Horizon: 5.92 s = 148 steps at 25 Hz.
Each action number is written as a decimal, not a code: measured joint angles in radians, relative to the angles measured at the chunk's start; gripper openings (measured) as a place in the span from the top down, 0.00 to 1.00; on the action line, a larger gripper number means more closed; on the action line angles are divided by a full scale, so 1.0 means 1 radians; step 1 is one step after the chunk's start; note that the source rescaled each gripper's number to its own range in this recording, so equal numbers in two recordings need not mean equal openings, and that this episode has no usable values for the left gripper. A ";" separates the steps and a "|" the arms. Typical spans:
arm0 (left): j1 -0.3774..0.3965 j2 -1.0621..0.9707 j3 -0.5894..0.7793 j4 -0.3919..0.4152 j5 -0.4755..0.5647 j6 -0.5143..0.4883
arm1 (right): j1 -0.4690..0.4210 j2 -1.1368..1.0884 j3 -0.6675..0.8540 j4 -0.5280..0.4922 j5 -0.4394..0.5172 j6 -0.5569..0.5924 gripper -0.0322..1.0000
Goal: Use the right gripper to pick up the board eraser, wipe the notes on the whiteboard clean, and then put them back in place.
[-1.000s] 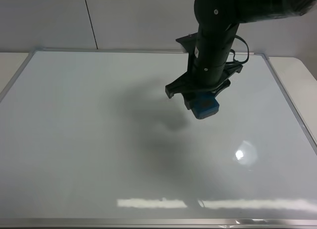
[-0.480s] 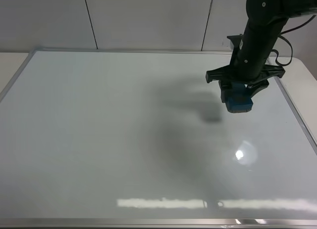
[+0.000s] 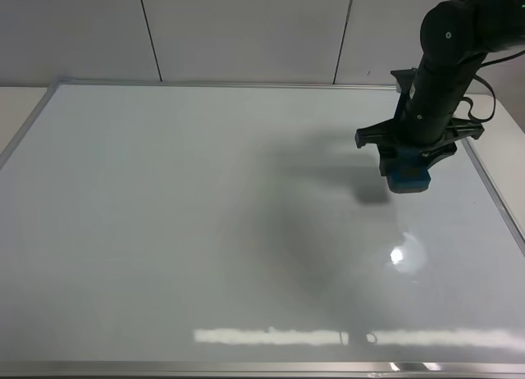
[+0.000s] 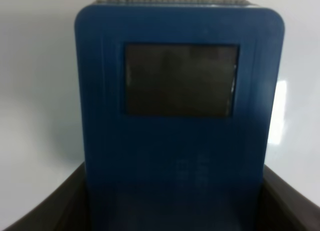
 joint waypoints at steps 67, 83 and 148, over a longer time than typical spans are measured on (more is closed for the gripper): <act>0.000 0.000 0.000 0.000 0.000 0.000 | -0.042 -0.177 -0.134 -0.204 0.100 0.032 0.12; 0.000 0.000 0.000 0.000 0.000 0.000 | -0.042 -0.642 -0.138 -0.175 0.169 -0.021 0.17; 0.000 0.000 0.000 0.000 0.000 0.000 | -0.042 -1.836 0.648 0.157 0.216 -0.395 0.43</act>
